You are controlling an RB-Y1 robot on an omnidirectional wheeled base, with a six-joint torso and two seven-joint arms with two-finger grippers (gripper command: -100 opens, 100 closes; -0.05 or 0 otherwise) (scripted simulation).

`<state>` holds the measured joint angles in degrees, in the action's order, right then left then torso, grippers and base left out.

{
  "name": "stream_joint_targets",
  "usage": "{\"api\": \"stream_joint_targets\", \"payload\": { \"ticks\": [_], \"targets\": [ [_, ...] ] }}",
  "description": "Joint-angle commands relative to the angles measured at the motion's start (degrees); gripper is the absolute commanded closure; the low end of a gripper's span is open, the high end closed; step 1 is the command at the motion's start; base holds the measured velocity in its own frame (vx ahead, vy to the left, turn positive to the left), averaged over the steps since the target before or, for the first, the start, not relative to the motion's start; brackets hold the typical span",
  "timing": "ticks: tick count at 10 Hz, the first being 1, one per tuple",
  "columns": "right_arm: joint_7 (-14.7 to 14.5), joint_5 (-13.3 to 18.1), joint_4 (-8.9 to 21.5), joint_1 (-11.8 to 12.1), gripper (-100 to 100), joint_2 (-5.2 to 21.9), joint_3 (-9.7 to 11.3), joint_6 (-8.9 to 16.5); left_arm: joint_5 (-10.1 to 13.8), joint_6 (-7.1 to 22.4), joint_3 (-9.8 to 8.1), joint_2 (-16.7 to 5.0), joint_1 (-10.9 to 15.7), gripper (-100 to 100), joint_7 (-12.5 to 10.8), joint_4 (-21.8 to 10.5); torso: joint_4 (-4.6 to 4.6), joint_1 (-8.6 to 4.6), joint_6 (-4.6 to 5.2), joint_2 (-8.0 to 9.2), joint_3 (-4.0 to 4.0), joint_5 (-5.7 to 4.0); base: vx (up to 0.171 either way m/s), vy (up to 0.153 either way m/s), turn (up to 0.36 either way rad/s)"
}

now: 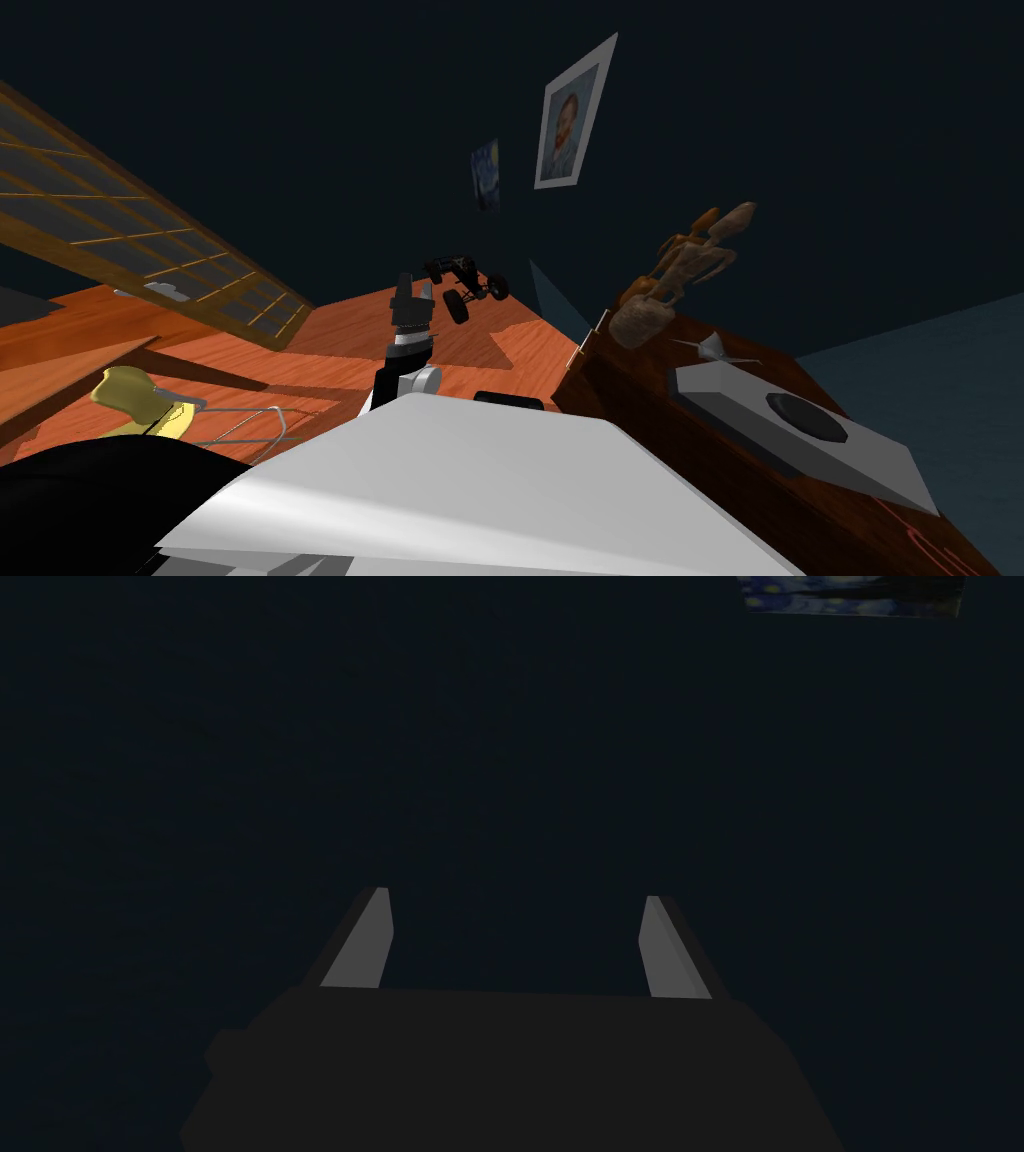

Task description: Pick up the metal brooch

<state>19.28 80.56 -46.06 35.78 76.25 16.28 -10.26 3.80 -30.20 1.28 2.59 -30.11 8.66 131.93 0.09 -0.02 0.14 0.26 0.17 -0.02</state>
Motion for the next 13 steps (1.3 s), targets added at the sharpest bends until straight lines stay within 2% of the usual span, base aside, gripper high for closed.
{"api": "stream_joint_targets", "payload": {
  "ticks": [1, 2, 3, 5, 6, 7, 9, 10, 11, 12, 13],
  "targets": [
    [2.22, 0.36, 0.29, -0.17, -100, -0.21, -0.15, -0.17, 0.0, 0.0, 0.0, 0.0, 0.0, 0, 0.0, 0.0, 0.0, 0.0, 0.0, 0.0, 0.0, 0.0, -0.007, 0.007, -0.045],
    [4.26, 3.13, 0.5, -0.32, -100, -0.1, 1.08, 0.29, 0.0, 0.0, 0.0, 0.0, 0.0, 0, 0.0, 0.0, -0.03, 0.01, -0.01, -0.12, -0.07, 0.0, -0.08, 0.009, 0.256],
    [6.07, 4.83, 0.5, -0.32, -100, -0.1, 1.08, 0.29, 0.0, 0.0, 0.01, 0.0, 0.02, 0, 0.0, 0.0, -0.01, 0.02, -0.11, 0.0, -0.02, 0.01, -0.106, 0.002, 0.183],
    [9.29, 5.05, 0.5, -0.32, -100, -0.1, 1.08, 0.29, 0.0, 0.0, 0.0, 0.0, 0.0, 0, 0.0, 0.0, 0.0, -0.01, 0.01, 0.02, 0.01, 0.0, -0.031, 0.005, -0.024],
    [10.88, 7.68, 0.71, -0.47, -100, 0.02, 2.32, 0.76, 0.0, 0.0, 0.0, 0.0, 0.0, 0, 0.0, 0.0, -0.03, 0.0, -0.01, -0.11, -0.07, 0.0, -0.079, 0.018, 0.287],
    [12.75, 9.39, 0.71, -0.47, -100, 0.02, 2.32, 0.76, 0.0, 0.0, 0.01, 0.0, 0.02, 0, 0.0, 0.0, -0.01, 0.04, -0.12, 0.0, -0.02, 0.01, -0.104, 0.007, 0.159],
    [15.88, 9.73, 0.71, -0.47, -100, 0.02, 2.32, 0.76, 0.0, 0.0, 0.0, 0.0, 0.0, 0, 0.0, 0.0, 0.01, -0.01, 0.01, 0.02, 0.02, 0.0, -0.033, 0.005, -0.022],
    [16.36, 9.73, 0.71, -0.47, -100, 0.02, 2.32, 0.76, 0.0, 0.0, 0.0, 0.0, 0.0, 0, 0.0, 0.0, -0.02, -0.01, 0.0, -0.11, -0.06, 0.0, 0.007, 0.005, -0.002],
    [15.66, 9.64, 0.75, -0.49, -100, -0.01, 2.28, 0.74, 0.0, 0.0, 0.0, 0.0, -0.01, 0, 0.0, 0.0, -0.05, -0.01, -0.01, -0.21, -0.12, 0.0, 0.0, 0.0, 0.0],
    [15.88, 9.65, 0.75, -0.48, 100, -0.01, 2.29, 0.74, 0.0, 0.0, 0.0, 0.0, -0.01, 0, 0.0, 0.0, -0.06, -0.02, -0.02, -0.23, -0.14, 0.0, 0.0, 0.0, 0.0],
    [15.86, 9.65, 0.75, -0.48, 100, -0.01, 2.29, 0.74, 0.0, 0.0, 0.0, 0.0, -0.01, 0, 0.0, 0.0, -0.06, -0.03, -0.02, -0.23, -0.14, 0.0, 0.0, -0.006, 0.002]
  ]
}}
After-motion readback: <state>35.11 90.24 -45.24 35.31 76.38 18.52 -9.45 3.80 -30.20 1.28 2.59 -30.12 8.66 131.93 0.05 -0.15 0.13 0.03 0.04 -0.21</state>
